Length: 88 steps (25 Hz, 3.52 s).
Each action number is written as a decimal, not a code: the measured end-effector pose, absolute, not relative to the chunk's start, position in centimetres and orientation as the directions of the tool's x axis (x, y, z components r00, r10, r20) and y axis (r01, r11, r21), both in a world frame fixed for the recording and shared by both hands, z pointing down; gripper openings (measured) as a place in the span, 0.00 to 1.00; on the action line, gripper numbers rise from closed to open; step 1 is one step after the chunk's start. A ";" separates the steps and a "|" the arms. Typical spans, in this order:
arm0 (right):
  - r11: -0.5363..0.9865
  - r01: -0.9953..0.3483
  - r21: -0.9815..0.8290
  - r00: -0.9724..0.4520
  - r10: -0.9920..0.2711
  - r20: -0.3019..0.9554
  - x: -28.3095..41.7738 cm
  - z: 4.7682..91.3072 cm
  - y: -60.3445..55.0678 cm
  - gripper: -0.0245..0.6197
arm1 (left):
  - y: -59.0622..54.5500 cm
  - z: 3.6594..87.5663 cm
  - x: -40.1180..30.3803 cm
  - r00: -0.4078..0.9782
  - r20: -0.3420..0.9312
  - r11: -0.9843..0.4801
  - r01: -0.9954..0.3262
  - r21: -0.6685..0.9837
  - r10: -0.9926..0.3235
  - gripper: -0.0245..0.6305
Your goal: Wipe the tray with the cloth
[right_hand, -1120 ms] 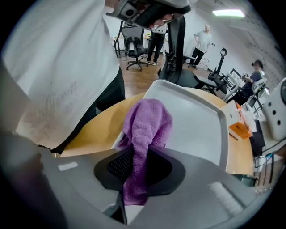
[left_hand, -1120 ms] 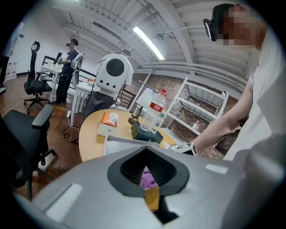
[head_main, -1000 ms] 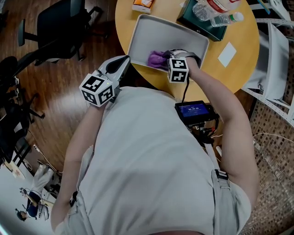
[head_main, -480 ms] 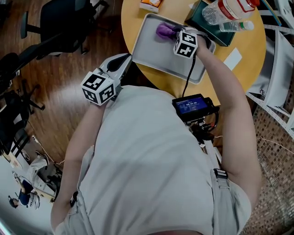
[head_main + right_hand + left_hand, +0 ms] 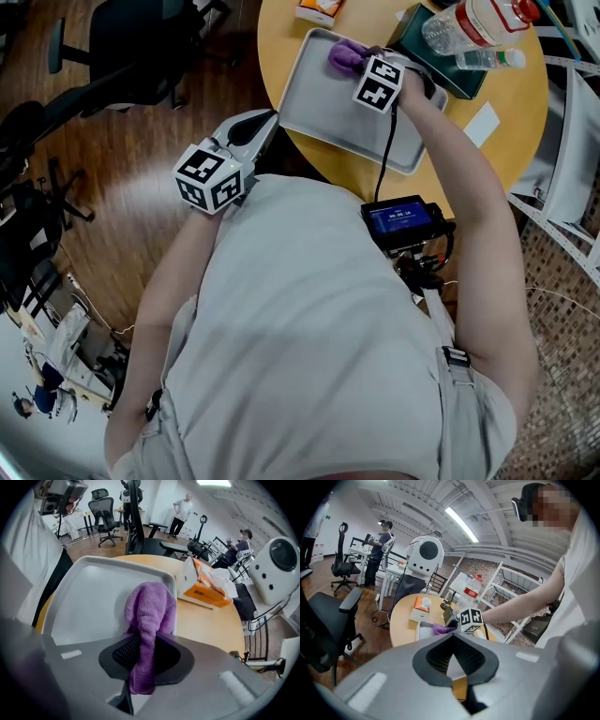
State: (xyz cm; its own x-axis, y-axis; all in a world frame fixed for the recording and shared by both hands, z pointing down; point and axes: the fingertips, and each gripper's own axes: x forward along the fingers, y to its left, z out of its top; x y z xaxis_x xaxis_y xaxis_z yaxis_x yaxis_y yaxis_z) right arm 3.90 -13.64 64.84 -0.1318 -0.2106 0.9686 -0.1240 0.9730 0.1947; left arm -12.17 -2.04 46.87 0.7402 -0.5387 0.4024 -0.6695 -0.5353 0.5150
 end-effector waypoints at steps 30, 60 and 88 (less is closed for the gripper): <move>0.979 0.197 0.059 -0.228 -0.012 0.974 -7.6 66.4 1.7 0.15 | -0.1 47.4 -13.6 0.728 0.392 -0.516 -0.680 0.521 -0.563 0.04; 0.952 -0.272 0.141 -0.189 -0.196 0.962 2.8 64.5 -15.0 0.15 | -1.1 47.3 -14.2 0.717 0.419 -0.507 -0.693 0.513 -0.556 0.04; 0.885 -0.392 0.250 -0.032 -0.285 0.958 20.5 66.3 -3.6 0.14 | -1.1 46.2 -5.8 0.834 0.392 -0.669 -0.547 0.502 -0.388 0.04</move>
